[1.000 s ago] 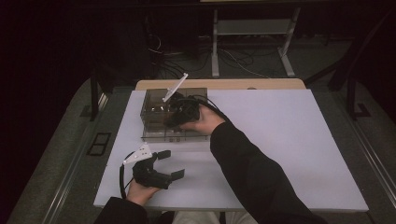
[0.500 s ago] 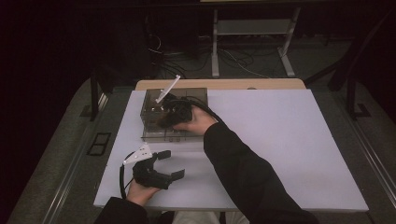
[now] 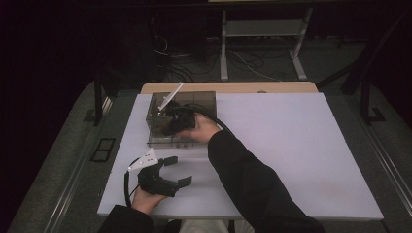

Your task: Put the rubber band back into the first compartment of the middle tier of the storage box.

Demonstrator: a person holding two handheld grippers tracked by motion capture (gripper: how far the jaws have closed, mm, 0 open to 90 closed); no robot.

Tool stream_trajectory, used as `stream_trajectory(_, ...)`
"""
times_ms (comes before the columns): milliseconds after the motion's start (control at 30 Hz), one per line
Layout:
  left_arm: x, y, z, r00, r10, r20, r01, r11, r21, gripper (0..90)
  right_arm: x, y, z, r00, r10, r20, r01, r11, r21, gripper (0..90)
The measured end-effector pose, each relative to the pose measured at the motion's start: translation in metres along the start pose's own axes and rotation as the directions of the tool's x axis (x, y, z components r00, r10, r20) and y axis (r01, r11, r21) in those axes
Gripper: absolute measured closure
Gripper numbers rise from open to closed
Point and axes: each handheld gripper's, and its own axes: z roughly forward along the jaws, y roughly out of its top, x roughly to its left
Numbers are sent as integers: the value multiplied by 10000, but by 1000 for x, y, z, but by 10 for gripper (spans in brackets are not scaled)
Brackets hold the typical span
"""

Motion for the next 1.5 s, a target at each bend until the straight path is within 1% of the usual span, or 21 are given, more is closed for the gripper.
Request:
stream_trajectory(133, 0, 0, 0, 10000, 35, 13, -35, 10000, 3, 0, -1, 0, 6, 10000, -79, 25, 79, 10000, 41, 851)
stream_trajectory(200, 0, 0, 0, 10000, 72, 21, -72, 10000, 3, 0, -1, -1, 8, 10000, -74, -16, 74, 10000, 55, 851)
stream_trajectory(267, 0, 0, 0, 10000, 20, -1, -20, 10000, -2, 0, -2, -1, 11, 10000, -70, 22, 70, 10000, 62, 851)
stream_trajectory(333, 0, 0, 0, 10000, -1, -11, 1, 10000, -11, 0, -2, -1, 13, 10000, 25, 19, -25, 10000, 64, 851)
stream_trajectory(400, 0, 0, 0, 10000, 36, 1, -36, 10000, 2, 0, -3, -2, 15, 10000, -30, 51, 30, 10000, 88, 851)
stream_trajectory(667, 0, 0, 0, 10000, 45, 28, -45, 10000, 9, 0, -4, -3, 26, 9999, -6, 140, 2, 9997, 248, 851)
stream_trajectory(1000, 0, 0, 0, 10000, 33, 38, -33, 10000, 23, 0, -8, -3, 36, 9998, 104, 179, -106, 9998, 138, 850)
stream_trajectory(1067, 0, 0, 0, 10000, 40, 41, -40, 10000, 18, 0, -8, -3, 38, 9995, 210, 223, -212, 9997, 100, 850)
stream_trajectory(1200, 0, 0, 1, 10000, 37, 54, -38, 10000, 18, 0, -10, -3, 42, 9994, 257, 218, -259, 9996, 89, 847)
stream_trajectory(1267, 0, 0, 1, 10000, 38, 58, -38, 10000, 22, 0, -10, -4, 43, 9992, 239, 333, -243, 9996, 107, 838)
stream_trajectory(1333, 0, 0, 1, 10000, 46, 54, -46, 10000, 25, 0, -10, -4, 44, 9993, 267, 250, -269, 9996, 92, 816)
stream_trajectory(1433, 0, 0, 1, 10000, 48, 61, -49, 10000, 25, 0, -10, -3, 44, 9994, 234, 267, -235, 9997, 48, 719)
stream_trajectory(1500, 0, 0, 1, 10000, 45, 56, -46, 10000, 22, 0, -8, -3, 41, 9993, 212, 317, -215, 9997, 73, 694)
